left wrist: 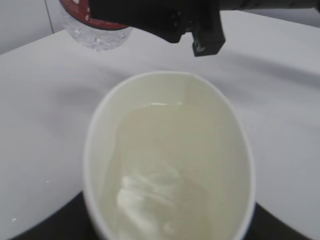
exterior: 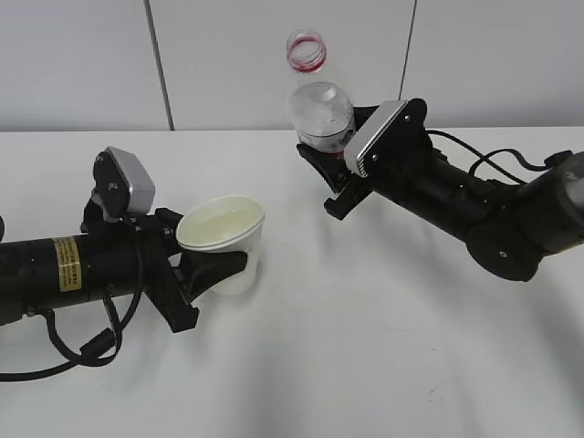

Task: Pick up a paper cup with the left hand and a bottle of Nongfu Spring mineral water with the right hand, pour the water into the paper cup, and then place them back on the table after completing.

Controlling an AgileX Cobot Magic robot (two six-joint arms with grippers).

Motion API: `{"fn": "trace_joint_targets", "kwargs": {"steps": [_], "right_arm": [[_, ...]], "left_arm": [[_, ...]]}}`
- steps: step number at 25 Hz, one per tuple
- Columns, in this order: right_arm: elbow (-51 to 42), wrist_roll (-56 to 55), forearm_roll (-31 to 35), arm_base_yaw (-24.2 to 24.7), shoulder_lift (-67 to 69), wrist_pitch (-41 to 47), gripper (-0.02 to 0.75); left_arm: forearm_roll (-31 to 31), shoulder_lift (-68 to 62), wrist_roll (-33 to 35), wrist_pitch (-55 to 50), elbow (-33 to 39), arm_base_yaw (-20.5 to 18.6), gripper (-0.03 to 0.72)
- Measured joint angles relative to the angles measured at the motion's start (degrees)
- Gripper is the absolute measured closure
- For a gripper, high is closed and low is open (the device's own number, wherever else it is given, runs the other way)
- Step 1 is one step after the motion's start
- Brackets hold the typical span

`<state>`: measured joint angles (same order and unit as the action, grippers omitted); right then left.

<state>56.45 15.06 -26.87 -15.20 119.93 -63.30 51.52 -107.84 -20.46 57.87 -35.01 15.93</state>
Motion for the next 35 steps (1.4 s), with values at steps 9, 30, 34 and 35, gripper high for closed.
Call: {"fn": "trace_joint_targets", "kwargs": {"steps": [9,30,34,35], "right_arm": [[0.00,-19.67,-1.58,0.00,0.00,0.88,0.260],[0.00,-22.33,-1.59,0.00,5.92,1.67,0.260],[0.00,-22.33,-1.59,0.00,6.40,1.67,0.260],[0.00,-22.33,-1.59,0.00,6.68,1.67,0.260]], "left_arm": [[-8.91,-2.49,6.74,-0.13,0.00,-0.06,0.349],[-19.10,-13.09,12.43,8.02,-0.27,-0.06,0.349],[-19.42,-13.21,12.43,8.23,-0.39,-0.06,0.341],[-19.47,-13.21,12.49,8.23,-0.39,-0.06,0.324]]}}
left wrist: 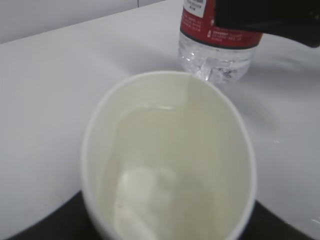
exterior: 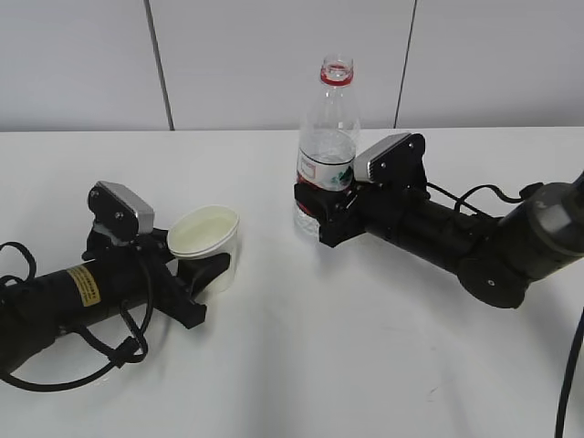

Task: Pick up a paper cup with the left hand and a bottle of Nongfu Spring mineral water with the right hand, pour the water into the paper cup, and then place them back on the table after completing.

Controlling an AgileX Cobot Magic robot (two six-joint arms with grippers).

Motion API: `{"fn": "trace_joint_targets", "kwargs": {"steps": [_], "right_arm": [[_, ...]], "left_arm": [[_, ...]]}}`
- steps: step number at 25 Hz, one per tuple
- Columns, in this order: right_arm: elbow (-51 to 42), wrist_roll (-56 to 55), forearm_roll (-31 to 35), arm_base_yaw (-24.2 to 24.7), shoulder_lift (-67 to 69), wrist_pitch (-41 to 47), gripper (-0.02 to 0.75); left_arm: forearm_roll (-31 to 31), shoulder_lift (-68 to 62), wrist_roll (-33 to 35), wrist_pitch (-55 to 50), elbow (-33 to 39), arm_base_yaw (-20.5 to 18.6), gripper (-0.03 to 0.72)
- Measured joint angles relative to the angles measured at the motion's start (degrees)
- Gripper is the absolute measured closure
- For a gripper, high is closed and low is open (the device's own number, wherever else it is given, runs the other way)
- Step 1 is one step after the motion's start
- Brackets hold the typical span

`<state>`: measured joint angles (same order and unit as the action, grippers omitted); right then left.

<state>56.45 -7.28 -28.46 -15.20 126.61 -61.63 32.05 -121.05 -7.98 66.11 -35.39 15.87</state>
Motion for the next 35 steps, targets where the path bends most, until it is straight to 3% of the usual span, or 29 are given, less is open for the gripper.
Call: {"fn": "trace_joint_targets", "kwargs": {"steps": [5,8,22,28,35], "right_arm": [[0.00,0.10,-0.10,0.00,0.40,0.00,0.260],[0.00,0.10,-0.58,0.00,0.40,0.40,0.260],[0.00,1.98,-0.93,0.00,3.14,0.63,0.258],[0.00,1.81,-0.82,0.00,3.14,0.51,0.094],[-7.04,2.70,2.16,0.00,1.84,-0.44,0.085]], "left_arm": [[0.29,-0.05,0.17,-0.37,0.00,-0.05,0.179],[2.24,-0.05,0.17,-0.32,0.15,-0.32,0.153],[2.22,3.25,0.17,-0.60,6.80,-5.80,0.146],[2.26,3.77,0.17,-0.53,6.80,-5.80,0.146],[2.87,3.77,0.17,-0.53,6.80,-7.33,0.146]]}}
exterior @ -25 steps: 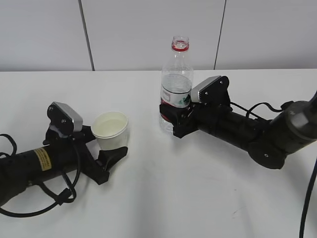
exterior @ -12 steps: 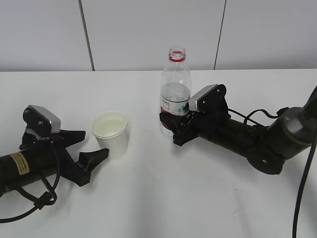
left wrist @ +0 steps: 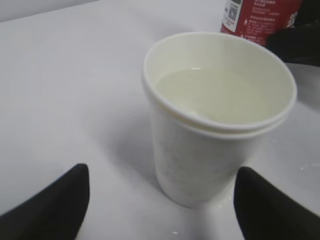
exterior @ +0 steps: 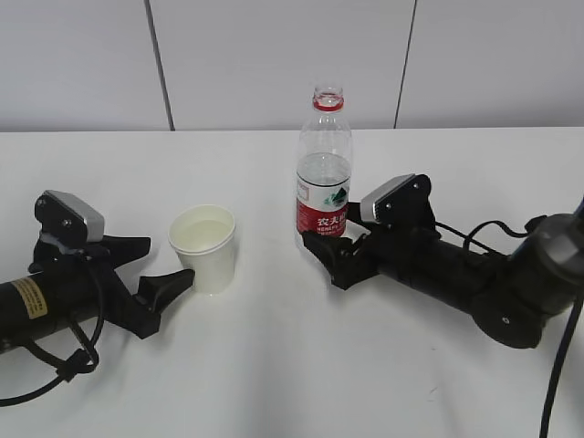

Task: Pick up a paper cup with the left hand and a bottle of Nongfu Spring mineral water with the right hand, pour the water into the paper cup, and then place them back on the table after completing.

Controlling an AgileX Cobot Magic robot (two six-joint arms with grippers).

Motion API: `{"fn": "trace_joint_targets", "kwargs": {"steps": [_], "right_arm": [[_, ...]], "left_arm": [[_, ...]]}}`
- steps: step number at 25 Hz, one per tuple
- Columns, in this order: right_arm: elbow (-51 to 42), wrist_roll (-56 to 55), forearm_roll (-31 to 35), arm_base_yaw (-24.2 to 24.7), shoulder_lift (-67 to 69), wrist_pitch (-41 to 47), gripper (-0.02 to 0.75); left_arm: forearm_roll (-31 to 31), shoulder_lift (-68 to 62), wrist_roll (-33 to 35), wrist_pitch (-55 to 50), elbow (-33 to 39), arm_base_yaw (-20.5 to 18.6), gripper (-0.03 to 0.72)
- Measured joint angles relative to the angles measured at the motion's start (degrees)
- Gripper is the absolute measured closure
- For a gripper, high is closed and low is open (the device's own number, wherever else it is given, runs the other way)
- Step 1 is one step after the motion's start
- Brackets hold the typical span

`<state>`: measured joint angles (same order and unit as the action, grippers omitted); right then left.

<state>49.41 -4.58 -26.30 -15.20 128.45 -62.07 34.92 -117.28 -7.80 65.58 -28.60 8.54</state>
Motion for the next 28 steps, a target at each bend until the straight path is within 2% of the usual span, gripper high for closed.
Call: {"fn": "trace_joint_targets", "kwargs": {"steps": [1,8,13,15,17,19,22,24,28], "right_arm": [[-1.65,1.05,0.91,0.00,-0.54,-0.97,0.066],[-10.03,8.53,11.77,0.00,-3.41,-3.05,0.083],[-11.22,10.28,22.22,0.00,-3.43,-3.13,0.118],[-11.31,11.05,24.52,0.28,-3.43,-3.13,0.133],[-11.31,11.43,25.65,1.37,-3.43,-3.13,0.142],[-11.01,11.55,26.30,2.98,-3.43,-3.13,0.144],[-9.94,11.55,27.02,5.97,-3.43,-3.18,0.145],[-9.17,11.55,27.53,7.94,-3.43,-3.26,0.146],[-7.28,11.55,28.04,11.22,-3.43,-3.26,0.146]], "left_arm": [[0.04,0.00,0.00,0.00,0.00,-0.19,0.146],[2.52,0.00,0.00,-0.05,0.02,-2.79,0.146],[2.45,0.00,0.29,-0.05,0.02,-6.08,0.146],[1.24,0.00,1.23,-0.05,0.02,-7.52,0.146],[-2.07,0.00,2.00,-0.05,0.02,-8.69,0.146],[-7.93,0.00,2.59,-0.05,0.02,-9.22,0.146],[-15.86,0.00,6.93,-0.05,0.02,-9.45,0.146],[-18.99,0.00,10.45,-0.05,0.02,-9.45,0.146],[-24.16,0.06,12.28,-0.05,0.02,-9.45,0.146]]}}
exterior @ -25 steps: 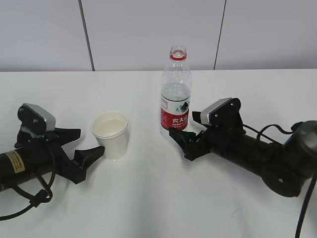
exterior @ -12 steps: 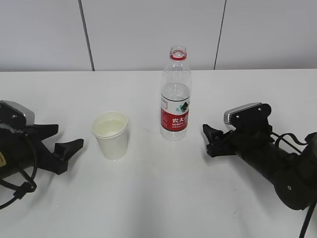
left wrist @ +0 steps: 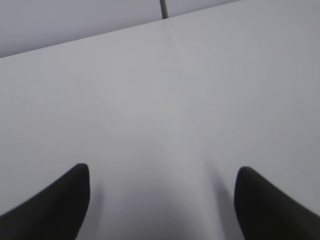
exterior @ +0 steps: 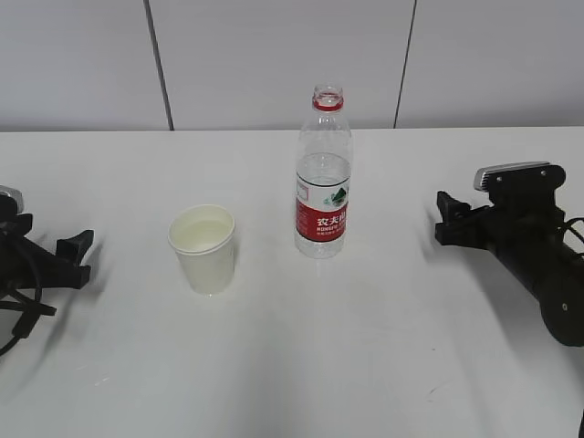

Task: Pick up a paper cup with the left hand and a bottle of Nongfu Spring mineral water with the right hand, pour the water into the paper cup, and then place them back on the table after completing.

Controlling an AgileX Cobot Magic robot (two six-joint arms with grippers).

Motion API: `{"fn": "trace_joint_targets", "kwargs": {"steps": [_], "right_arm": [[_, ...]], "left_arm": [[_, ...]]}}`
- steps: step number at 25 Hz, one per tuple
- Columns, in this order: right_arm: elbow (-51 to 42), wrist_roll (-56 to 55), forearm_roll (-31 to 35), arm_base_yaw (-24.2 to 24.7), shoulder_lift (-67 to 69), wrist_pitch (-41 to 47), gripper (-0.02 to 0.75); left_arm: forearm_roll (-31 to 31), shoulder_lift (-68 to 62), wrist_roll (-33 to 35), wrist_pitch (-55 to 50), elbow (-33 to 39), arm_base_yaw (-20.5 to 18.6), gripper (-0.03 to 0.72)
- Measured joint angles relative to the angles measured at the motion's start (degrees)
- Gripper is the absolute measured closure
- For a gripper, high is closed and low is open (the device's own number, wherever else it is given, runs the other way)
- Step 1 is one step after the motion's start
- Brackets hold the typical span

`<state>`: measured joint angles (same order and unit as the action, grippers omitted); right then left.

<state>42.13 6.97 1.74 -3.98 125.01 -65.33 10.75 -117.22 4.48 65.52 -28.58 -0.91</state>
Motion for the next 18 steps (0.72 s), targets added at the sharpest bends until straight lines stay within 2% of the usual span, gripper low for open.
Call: {"fn": "trace_joint_targets", "kwargs": {"steps": [3,9,14,18], "right_arm": [[2.32,-1.67,0.35,0.51,-0.74,3.12,0.146],[8.74,-2.47,0.39,0.51,-5.74,20.27,0.148],[15.93,-2.47,1.43,0.55,-12.12,41.53,0.149],[25.44,-2.47,1.55,0.55,-14.74,65.33,0.149]], "left_arm": [[-1.79,1.54,0.10,-2.05,-0.62,0.00,0.150],[-5.60,9.18,0.10,-23.39,-8.00,0.00,0.157],[-9.17,15.21,0.10,-48.31,-17.97,0.00,0.157],[-11.65,16.18,0.10,-68.90,-27.29,0.00,0.165]]}}
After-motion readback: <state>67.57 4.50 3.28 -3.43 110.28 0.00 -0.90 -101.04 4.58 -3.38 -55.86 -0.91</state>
